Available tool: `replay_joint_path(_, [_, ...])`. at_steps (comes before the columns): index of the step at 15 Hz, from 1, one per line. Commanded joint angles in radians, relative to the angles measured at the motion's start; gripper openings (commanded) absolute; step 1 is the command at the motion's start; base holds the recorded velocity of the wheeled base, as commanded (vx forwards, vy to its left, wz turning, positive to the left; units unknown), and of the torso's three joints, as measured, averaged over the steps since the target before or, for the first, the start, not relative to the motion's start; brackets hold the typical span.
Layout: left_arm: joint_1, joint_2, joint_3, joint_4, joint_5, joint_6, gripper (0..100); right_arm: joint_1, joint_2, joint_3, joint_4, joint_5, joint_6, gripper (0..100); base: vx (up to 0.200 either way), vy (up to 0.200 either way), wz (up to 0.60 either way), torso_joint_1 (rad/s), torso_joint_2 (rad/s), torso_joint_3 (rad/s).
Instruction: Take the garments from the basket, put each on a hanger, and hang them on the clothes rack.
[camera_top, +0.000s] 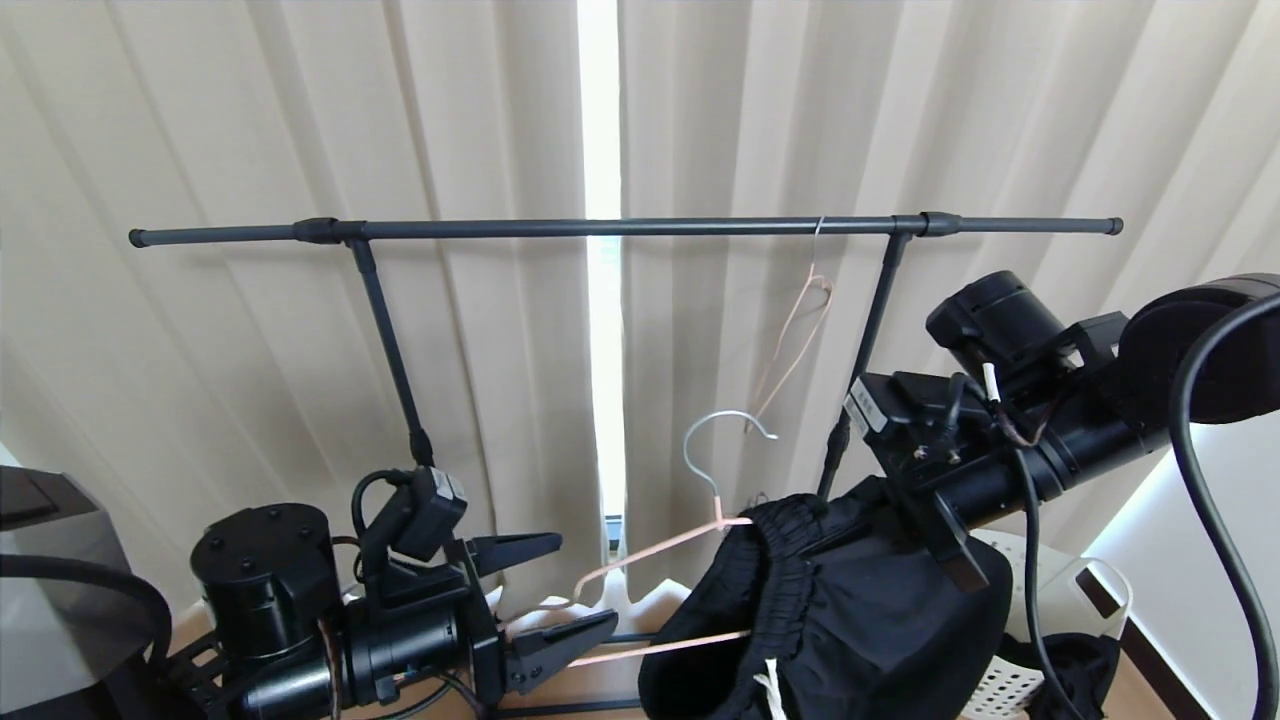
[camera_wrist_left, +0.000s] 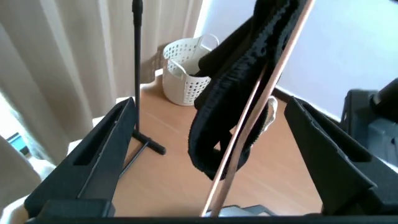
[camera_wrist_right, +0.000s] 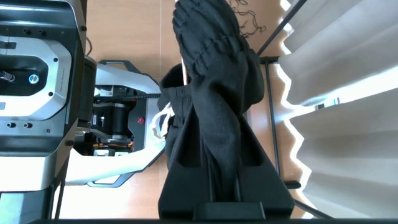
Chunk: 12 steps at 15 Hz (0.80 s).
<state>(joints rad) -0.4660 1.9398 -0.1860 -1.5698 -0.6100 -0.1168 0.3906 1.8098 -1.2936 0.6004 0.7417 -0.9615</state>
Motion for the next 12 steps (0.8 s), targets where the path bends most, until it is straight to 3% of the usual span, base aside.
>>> replay_joint_path(1, [0.059,-0.068,-0.004,-0.001,-0.080,-0.083,100,0.002,-0.029,0.004,0.001,-0.002,0.003,0,0.000,0.000,0.00,0.000,0.00,0.000])
replay_joint_path(4, [0.182,-0.085,-0.044,-0.001,-0.244,-0.297,100,0.002,-0.061,0.019,-0.001,-0.001,0.009,0,0.000,0.000,0.00,0.000,0.00,0.000])
replay_joint_path(6, [0.230,-0.071,-0.082,-0.001,-0.281,-0.397,100,0.002,-0.073,0.034,-0.001,0.001,0.009,0,0.000,0.000,0.00,0.000,0.00,0.000])
replay_joint_path(7, [0.268,-0.021,-0.129,-0.001,-0.297,-0.486,100,0.002,-0.087,0.054,-0.002,0.005,0.009,0,0.000,0.000,0.00,0.000,0.00,0.000])
replay_joint_path(10, [0.285,0.120,-0.193,-0.001,-0.301,-0.506,100,0.001,-0.124,0.117,-0.054,0.051,0.012,0,0.000,0.000,0.00,0.000,0.00,0.000])
replay_joint_path(12, [0.279,0.133,-0.211,-0.001,-0.303,-0.503,100,0.001,-0.162,0.175,-0.134,0.058,0.035,0,0.000,0.000,0.00,0.000,0.00,0.000])
